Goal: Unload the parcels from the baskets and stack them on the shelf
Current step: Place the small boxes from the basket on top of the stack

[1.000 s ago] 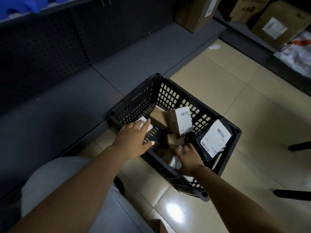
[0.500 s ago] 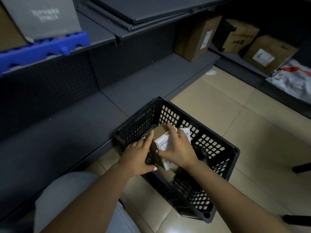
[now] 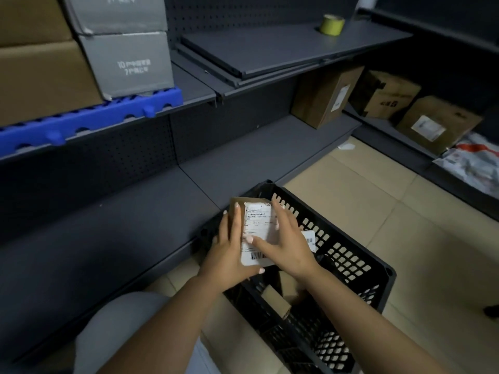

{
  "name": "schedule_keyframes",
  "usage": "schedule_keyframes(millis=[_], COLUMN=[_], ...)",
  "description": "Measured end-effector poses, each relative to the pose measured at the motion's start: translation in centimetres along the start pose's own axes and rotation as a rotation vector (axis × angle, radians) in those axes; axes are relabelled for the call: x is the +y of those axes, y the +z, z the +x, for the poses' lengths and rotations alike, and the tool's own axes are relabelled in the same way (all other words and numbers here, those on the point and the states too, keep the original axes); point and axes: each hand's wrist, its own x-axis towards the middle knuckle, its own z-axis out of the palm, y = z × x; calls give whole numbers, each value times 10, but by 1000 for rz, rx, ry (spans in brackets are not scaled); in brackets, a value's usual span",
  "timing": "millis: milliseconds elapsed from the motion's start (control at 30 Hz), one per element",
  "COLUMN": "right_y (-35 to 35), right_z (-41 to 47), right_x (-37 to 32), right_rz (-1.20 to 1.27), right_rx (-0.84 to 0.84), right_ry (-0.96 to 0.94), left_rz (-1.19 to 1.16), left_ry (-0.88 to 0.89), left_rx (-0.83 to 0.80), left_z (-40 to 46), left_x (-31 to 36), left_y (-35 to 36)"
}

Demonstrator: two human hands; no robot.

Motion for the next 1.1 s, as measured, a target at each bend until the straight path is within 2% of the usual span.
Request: schedule_keyframes(millis=[167,300,400,533,633,833,967,1100], right_y=[-11,-22,-17,-6,-2,-2,2,5], right_z=[-12,-24,-24,-17,-16,-17,-21,-24], right_x=[5,2,-2,-7,-9,-12,-16,-15], right_rz=[-24,-114,-177,-151,-127,-168,-171,-86], right_rx=[-139,-240,-212,-66,9,37,5,-17], right_ry=[-128,-145,-178,-203,-206,-272,-316,-258], left_rz=[-197,-385,-478,-524,-510,-325,-286,-228], left_ry=[44,60,42,19,43,36,-24,-87], left_rx=[75,-1,-29,33,57,143,158,168], left_z=[5,3,-1,-5,-9,-12,-10,-7], left_x=[-6,-9,-10,-10,-6,5,10,11], left_y=[-16,-22,-24,-31,-37,-41,-36,-31])
